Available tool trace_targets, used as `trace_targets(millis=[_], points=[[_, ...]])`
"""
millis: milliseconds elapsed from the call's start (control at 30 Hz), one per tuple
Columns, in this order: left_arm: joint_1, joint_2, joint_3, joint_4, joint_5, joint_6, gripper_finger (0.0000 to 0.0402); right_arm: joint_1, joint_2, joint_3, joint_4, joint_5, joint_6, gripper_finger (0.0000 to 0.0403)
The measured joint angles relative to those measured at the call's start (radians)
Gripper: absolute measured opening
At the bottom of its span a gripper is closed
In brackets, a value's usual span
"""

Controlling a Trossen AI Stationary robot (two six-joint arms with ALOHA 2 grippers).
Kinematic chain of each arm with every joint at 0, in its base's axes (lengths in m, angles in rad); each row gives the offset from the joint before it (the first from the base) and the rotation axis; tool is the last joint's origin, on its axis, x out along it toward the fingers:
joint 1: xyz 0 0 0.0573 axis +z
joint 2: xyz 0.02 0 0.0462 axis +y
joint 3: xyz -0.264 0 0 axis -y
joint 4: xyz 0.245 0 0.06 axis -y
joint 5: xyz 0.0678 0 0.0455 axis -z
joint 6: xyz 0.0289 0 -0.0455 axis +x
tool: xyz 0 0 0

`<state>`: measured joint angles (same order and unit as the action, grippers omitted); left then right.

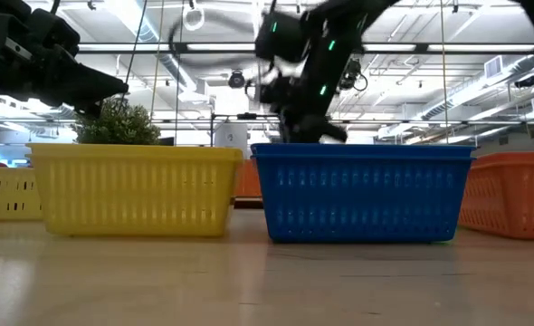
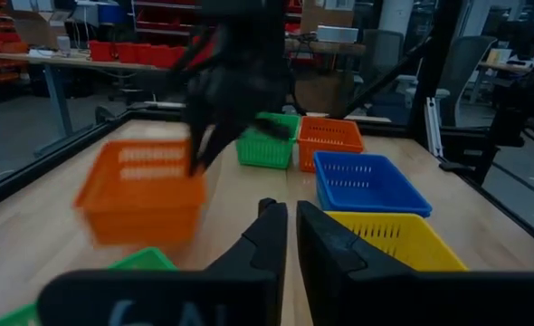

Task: Stack baskets by color
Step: Stack the top orange bin on top of the bottom orange bins

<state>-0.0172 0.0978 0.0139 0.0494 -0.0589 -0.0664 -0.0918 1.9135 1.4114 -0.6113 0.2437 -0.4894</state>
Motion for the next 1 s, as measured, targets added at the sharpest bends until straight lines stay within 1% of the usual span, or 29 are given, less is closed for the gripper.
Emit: trace_targets(millis=[100, 167, 367, 433, 500, 633, 700, 833, 1000], points=[[0.0, 0.0, 0.0, 0.0, 0.0, 0.0, 0.003, 0.098, -0.073, 0.0, -0.096, 0.047, 0.137, 0.0013], [0.0, 0.0, 0.0, 0.0, 0.0, 0.0, 0.003, 0.167, -0.123, 0.0, -0.166, 0.05, 0.248, 0.001], [0.0, 0.0, 0.0, 0.0, 0.0, 0.0, 0.0038, 0.411, -0.27, -0.011, -0.351, 0.05, 0.647, 0.0013], [0.0, 0.0, 0.0, 0.0, 0.0, 0.0, 0.0039, 0.497, -0.318, -0.05, -0.398, 0.059, 0.775, 0.001], [0.0, 0.0, 0.0, 0.0, 0.0, 0.0, 0.0037, 0.577, -0.37, -0.114, -0.419, 0.094, 0.916, 0.001], [0.0, 0.0, 0.0, 0.0, 0.0, 0.0, 0.0031, 0.715, -0.465, -0.261, -0.42, 0.141, 1.156, 0.0011], [0.0, 0.0, 0.0, 0.0, 0.0, 0.0, 0.0029, 0.769, -0.498, -0.322, -0.416, 0.159, 1.235, 0.0011], [0.0, 0.0, 0.0, -0.001, 0.0, 0.0, 0.0029, 0.841, -0.528, -0.414, -0.415, 0.131, 1.352, 0.0011], [0.0, 0.0, 0.0, -0.001, 0.0, 0.0, 0.0036, 0.9, -0.525, -0.463, -0.411, 0.106, 1.462, 0.0011]])
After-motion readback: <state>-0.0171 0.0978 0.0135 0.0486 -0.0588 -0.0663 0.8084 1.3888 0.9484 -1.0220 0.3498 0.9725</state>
